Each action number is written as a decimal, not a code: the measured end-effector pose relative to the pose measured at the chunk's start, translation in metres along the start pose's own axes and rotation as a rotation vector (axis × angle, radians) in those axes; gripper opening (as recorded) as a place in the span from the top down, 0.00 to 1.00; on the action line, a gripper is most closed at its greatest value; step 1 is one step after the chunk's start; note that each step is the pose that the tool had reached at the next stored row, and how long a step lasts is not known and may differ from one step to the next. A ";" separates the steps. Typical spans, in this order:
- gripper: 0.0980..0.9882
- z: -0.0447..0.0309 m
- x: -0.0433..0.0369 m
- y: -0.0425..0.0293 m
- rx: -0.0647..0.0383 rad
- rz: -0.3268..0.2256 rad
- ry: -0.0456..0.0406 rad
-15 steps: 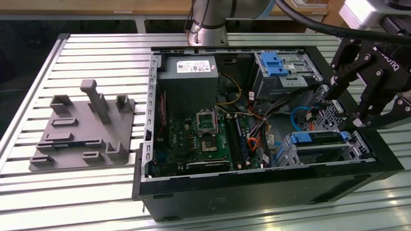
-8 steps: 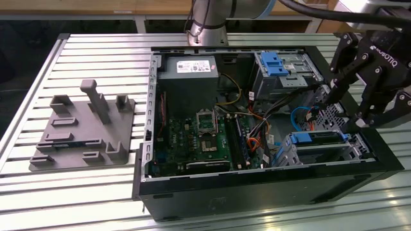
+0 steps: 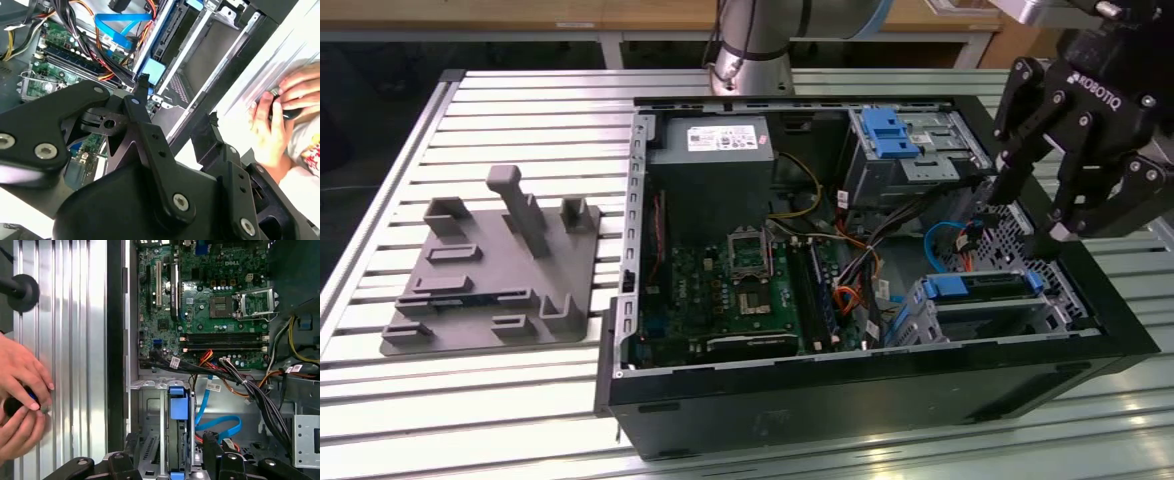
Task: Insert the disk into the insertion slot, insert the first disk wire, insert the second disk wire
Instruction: 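Insert the first disk wire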
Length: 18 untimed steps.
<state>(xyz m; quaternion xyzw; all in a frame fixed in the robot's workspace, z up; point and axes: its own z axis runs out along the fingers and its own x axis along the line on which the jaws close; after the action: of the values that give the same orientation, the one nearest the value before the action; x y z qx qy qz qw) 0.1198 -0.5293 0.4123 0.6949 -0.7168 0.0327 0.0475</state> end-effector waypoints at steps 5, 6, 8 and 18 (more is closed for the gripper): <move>0.42 -0.0009 -0.0077 0.0002 0.002 0.002 0.0827; 0.42 -0.0010 -0.0082 0.0003 0.003 0.002 0.1008; 0.42 -0.0010 -0.0085 0.0003 0.004 0.003 0.1382; 0.42 0.0012 -0.0088 0.0003 -0.002 0.093 0.2355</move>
<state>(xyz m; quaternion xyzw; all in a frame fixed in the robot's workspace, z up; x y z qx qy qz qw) 0.1198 -0.5207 0.4101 0.6523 -0.7376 0.1155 0.1305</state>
